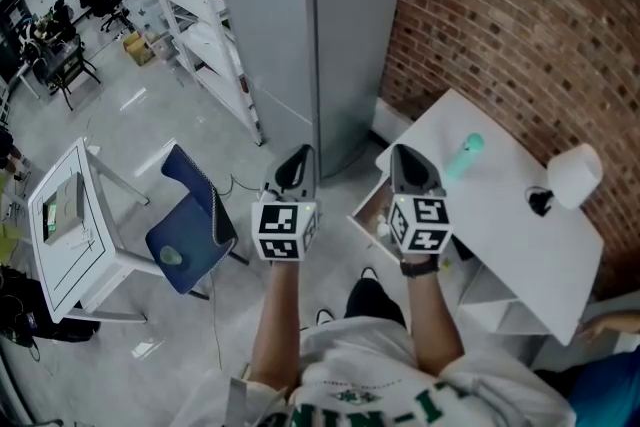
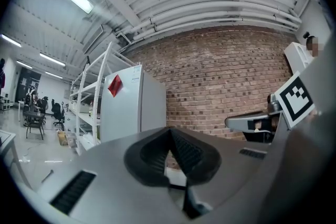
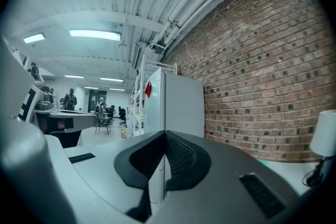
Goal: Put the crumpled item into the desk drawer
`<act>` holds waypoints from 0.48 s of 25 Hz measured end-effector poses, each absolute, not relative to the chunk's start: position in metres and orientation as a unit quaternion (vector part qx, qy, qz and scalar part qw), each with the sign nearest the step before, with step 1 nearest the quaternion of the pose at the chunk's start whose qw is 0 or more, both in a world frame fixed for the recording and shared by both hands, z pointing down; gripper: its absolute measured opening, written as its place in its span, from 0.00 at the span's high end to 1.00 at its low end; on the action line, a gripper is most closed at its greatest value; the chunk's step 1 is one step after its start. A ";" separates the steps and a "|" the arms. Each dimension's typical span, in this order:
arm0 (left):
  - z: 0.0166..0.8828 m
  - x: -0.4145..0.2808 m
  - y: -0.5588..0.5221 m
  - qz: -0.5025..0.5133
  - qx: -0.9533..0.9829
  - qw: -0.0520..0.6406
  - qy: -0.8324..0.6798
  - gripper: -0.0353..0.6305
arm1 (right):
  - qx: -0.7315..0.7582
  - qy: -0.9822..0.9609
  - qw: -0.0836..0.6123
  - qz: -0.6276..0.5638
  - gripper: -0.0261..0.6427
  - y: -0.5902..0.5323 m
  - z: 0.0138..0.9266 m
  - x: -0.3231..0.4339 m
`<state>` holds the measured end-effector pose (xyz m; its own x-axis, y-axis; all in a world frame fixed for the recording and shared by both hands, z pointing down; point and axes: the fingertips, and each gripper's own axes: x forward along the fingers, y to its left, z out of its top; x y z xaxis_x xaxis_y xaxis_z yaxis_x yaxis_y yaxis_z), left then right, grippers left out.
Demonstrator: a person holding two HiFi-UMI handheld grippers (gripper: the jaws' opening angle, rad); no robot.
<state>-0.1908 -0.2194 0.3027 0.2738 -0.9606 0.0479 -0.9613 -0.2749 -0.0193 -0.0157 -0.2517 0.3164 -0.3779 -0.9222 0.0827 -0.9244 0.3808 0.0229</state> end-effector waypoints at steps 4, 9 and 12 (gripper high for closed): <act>0.304 -0.190 -0.217 0.024 0.800 0.006 -0.600 0.95 | 0.554 -0.831 0.043 0.012 0.96 -0.247 0.318 -0.019; 0.308 -0.188 -0.217 0.025 0.800 0.010 -0.599 0.95 | 0.553 -0.831 0.050 0.013 0.96 -0.243 0.324 -0.017; 0.308 -0.187 -0.215 0.025 0.801 0.010 -0.599 0.95 | 0.555 -0.830 0.050 0.015 0.96 -0.241 0.324 -0.013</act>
